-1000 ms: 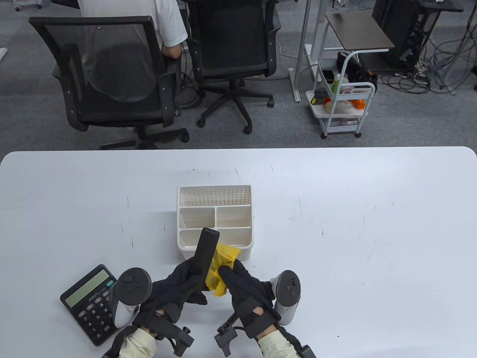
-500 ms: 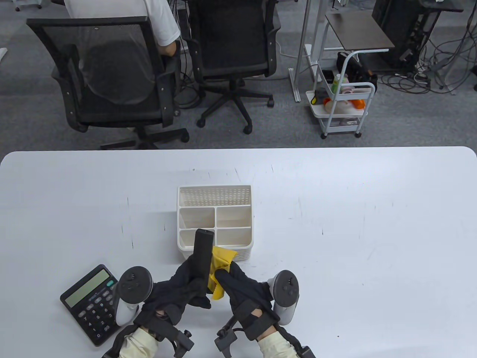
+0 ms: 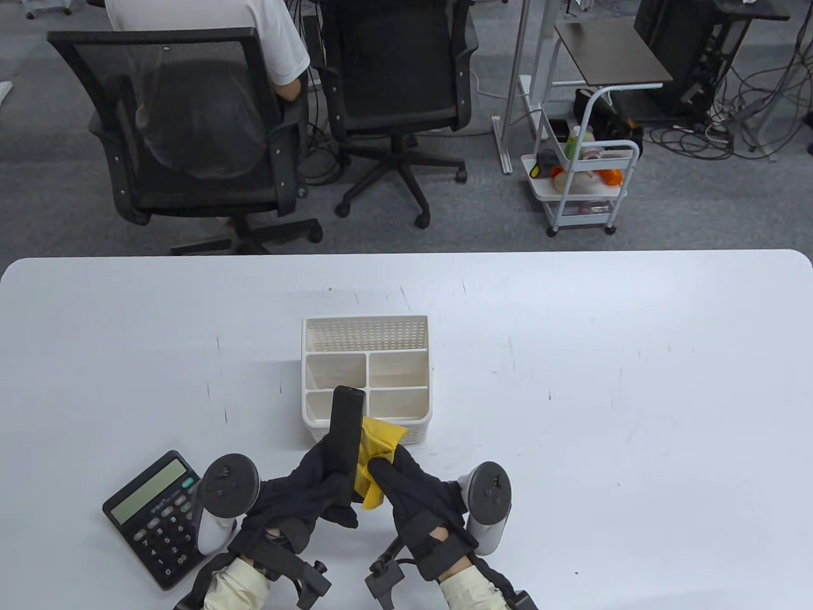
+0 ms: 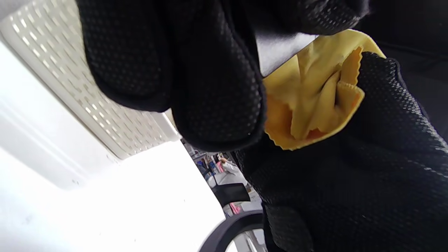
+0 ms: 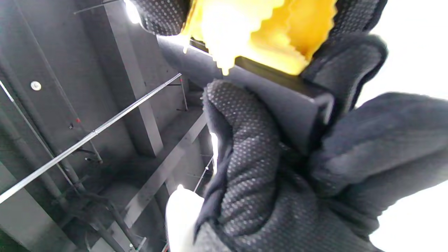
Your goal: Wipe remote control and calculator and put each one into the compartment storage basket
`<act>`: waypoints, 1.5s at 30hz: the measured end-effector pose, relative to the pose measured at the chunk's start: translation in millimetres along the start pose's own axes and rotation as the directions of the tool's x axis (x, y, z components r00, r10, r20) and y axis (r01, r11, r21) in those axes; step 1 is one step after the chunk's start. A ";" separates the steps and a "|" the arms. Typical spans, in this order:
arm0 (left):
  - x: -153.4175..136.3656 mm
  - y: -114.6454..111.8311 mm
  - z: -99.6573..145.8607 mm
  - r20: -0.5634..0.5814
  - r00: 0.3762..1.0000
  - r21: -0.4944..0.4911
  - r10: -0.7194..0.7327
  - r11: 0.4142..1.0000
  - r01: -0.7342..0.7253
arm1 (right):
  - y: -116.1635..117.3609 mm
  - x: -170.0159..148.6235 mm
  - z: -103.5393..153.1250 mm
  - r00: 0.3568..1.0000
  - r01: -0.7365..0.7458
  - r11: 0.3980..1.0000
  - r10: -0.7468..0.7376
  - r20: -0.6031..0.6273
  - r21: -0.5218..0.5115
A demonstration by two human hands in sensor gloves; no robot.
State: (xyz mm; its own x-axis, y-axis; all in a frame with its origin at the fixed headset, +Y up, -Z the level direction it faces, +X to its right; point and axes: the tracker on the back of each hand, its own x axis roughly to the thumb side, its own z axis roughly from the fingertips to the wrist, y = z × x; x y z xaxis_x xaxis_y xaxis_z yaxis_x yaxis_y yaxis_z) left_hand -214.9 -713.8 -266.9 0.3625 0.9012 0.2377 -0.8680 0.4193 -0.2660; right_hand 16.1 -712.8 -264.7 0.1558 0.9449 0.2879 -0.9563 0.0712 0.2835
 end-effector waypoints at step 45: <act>3.4 -1.0 3.0 0.015 0.953 0.001 0.304 0.953 -0.304 | 30.4 13.5 6.2 0.776 -0.613 0.788 0.586 0.232 0.056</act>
State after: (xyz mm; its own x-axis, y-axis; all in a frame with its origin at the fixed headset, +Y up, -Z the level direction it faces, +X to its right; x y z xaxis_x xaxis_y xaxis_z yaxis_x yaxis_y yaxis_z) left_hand -213.8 -711.4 -263.0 0.0766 0.9842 0.1597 -0.9376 0.1256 -0.3243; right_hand -9.3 -699.9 -246.5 -0.3825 0.7009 0.6021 -0.8354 -0.5407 0.0987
